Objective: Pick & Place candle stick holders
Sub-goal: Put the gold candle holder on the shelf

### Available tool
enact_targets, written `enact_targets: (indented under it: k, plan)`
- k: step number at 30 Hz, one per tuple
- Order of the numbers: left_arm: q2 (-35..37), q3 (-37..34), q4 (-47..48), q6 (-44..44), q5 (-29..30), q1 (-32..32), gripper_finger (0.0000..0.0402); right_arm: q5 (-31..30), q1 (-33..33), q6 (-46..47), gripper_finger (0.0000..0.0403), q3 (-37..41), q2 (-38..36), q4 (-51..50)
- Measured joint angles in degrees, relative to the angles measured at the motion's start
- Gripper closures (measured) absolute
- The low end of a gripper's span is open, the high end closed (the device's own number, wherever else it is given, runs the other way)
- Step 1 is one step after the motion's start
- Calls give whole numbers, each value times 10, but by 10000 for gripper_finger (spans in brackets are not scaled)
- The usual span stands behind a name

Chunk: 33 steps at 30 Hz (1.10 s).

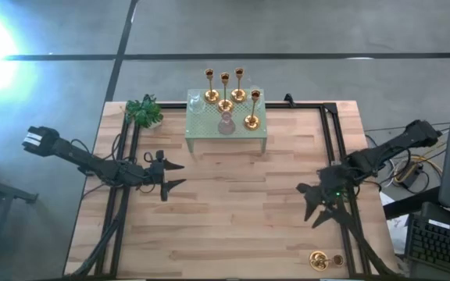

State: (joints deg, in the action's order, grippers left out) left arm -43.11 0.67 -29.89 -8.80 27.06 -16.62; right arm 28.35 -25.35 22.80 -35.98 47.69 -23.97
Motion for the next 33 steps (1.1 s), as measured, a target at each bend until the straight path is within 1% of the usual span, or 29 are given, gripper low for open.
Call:
enact_targets:
  k: [2,4,9,12,17,21,25,28,33]
  plan:
    - [0,0,0,0,0,0,156,-2,-23,39,262,2,-20,-15]
    - [0,0,0,0,0,0,156,-25,-54,69,270,4,-36,-40]
    - [0,0,0,0,0,0,156,-105,-141,136,292,5,-74,-103]
    - [0,0,0,0,0,0,156,-157,-190,175,304,6,-91,-117]
    - [0,0,0,0,0,0,156,-234,-274,237,319,6,-102,-152]
    - [0,0,0,0,0,0,156,-277,-343,271,329,13,-101,-152]
    - [0,0,0,0,0,0,156,-296,-400,278,339,20,-101,-137]
    - [0,0,0,0,0,0,156,-298,-430,258,344,24,-101,-112]
    - [0,0,0,0,0,0,156,-301,-449,205,337,29,-100,-95]
